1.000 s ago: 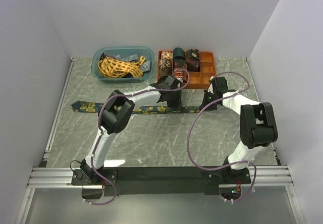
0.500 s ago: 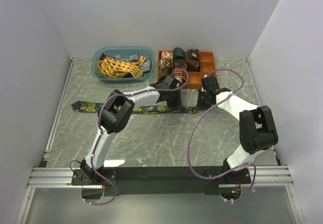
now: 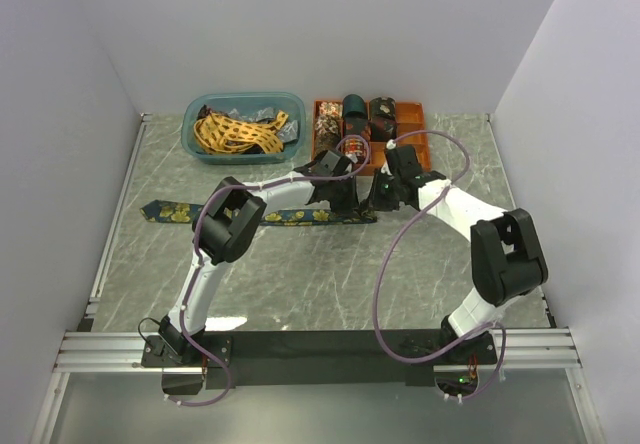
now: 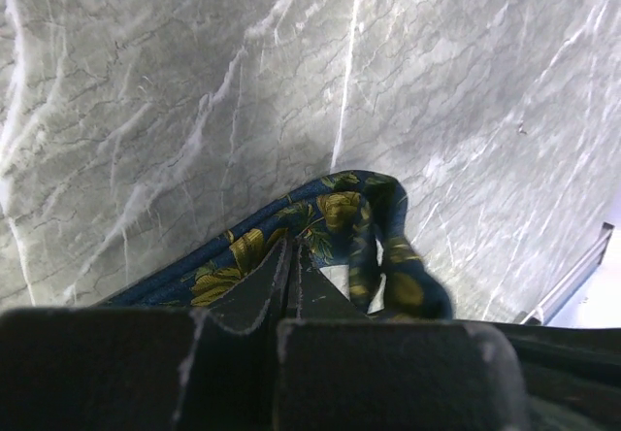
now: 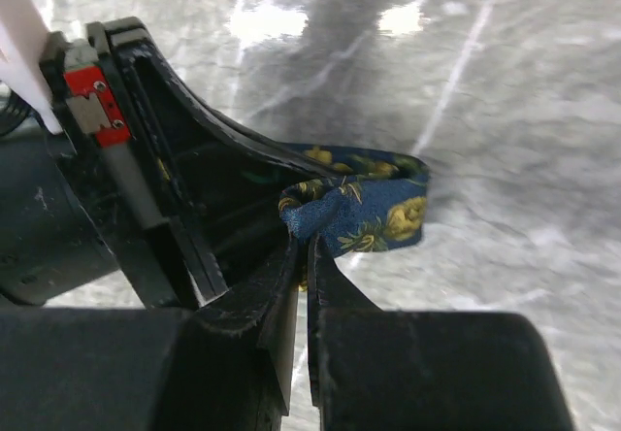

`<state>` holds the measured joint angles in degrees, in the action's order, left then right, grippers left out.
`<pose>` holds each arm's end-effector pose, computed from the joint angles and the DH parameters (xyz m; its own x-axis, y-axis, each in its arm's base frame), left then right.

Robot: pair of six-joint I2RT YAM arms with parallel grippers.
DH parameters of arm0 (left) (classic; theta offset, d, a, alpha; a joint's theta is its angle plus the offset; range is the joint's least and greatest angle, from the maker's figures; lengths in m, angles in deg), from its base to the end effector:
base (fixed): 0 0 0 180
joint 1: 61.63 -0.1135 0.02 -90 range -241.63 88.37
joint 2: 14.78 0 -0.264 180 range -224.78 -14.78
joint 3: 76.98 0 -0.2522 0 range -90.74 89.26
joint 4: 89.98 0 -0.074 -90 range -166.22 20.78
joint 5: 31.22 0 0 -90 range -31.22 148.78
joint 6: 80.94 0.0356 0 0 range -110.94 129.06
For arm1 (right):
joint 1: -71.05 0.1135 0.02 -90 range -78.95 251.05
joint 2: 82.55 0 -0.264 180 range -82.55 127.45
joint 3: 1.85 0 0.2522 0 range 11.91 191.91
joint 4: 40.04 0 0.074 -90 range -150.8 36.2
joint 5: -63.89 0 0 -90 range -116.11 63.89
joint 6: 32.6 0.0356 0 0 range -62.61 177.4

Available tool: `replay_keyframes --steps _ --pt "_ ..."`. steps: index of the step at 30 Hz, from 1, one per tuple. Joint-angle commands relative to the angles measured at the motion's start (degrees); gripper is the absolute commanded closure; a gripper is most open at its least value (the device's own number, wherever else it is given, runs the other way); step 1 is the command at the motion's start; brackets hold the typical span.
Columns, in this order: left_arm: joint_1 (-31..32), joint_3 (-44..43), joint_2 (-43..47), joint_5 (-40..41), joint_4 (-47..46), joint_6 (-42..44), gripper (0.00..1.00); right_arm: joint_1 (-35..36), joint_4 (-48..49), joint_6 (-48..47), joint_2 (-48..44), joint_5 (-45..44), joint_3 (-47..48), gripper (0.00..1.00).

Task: Roll the ties
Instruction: Roll the tie

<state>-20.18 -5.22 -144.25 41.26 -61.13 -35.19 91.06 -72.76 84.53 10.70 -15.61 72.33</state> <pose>0.3618 -0.3338 0.1432 -0.9533 -0.0459 -0.2986 0.1548 0.7746 -0.6132 0.3180 0.1227 0.2090 -0.8588 0.1644 -0.4852 -0.0570 0.9105 0.4095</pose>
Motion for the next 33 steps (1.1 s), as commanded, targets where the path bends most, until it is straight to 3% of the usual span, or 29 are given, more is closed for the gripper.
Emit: replay_keyframes --steps 1,11,20,21,27,33 --pt "-0.14 2.98 -0.08 1.26 0.65 -0.22 0.99 0.38 5.16 1.87 2.01 4.26 -0.21 1.00" --pt "-0.32 3.60 0.45 1.26 0.29 -0.49 0.99 0.38 6.40 2.66 5.36 5.58 0.13 0.99" --pt "-0.41 3.60 0.36 1.17 0.46 -0.49 0.99 -0.41 0.24 -1.56 -0.35 -0.39 0.75 0.66" --pt "-0.49 3.68 0.45 1.26 0.38 -0.57 0.99 -0.67 0.07 -1.99 -1.05 -0.57 0.57 0.56" --pt "-0.41 3.95 0.53 1.17 0.38 -0.49 0.99 -4.79 0.85 -3.49 -2.11 1.80 -1.80 0.31" --pt "-0.41 3.77 0.18 1.08 0.64 -0.40 0.99 -6.91 1.12 -4.37 -2.03 2.60 -1.89 0.18"
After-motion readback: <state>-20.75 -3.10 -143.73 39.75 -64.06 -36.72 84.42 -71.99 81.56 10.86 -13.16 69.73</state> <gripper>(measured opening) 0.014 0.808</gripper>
